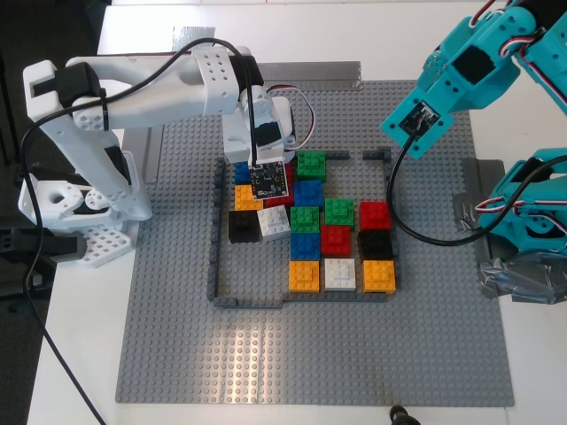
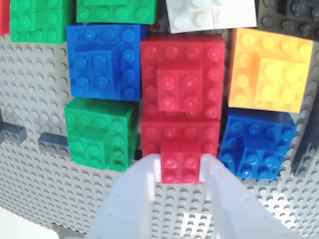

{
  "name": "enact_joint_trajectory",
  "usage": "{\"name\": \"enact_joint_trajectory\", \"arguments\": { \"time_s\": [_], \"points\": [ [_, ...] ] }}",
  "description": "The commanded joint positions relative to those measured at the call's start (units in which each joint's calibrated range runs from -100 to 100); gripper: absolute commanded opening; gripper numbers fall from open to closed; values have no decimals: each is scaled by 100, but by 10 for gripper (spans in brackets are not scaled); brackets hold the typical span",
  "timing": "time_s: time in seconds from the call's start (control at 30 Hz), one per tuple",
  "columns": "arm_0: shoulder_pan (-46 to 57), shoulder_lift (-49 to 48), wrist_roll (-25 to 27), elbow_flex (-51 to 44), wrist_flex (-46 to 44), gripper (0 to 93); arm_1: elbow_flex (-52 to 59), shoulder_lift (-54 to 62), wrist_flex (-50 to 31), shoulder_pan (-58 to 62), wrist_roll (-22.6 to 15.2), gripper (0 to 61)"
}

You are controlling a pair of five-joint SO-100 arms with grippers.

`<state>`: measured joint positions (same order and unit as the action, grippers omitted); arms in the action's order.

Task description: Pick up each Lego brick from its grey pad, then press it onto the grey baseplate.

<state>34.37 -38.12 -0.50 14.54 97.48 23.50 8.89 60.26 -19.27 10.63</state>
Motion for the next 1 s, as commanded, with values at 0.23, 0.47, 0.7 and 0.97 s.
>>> {"name": "enact_joint_trajectory", "arguments": {
  "time_s": [0.23, 0.47, 0.7, 0.97],
  "points": [
    [-234, -85, 814, 14, -8, 0, -97, 381, -5, -57, 14, 115],
    [-423, 387, 1214, -41, -8, 0, -206, 458, 61, -35, -20, 116],
    [-836, 1126, 1283, -86, -8, 0, -323, 578, 264, -28, 14, 164],
    [-1250, 1229, 1258, -41, -65, 0, -711, 750, 565, -20, -74, 204]
  ]
}}
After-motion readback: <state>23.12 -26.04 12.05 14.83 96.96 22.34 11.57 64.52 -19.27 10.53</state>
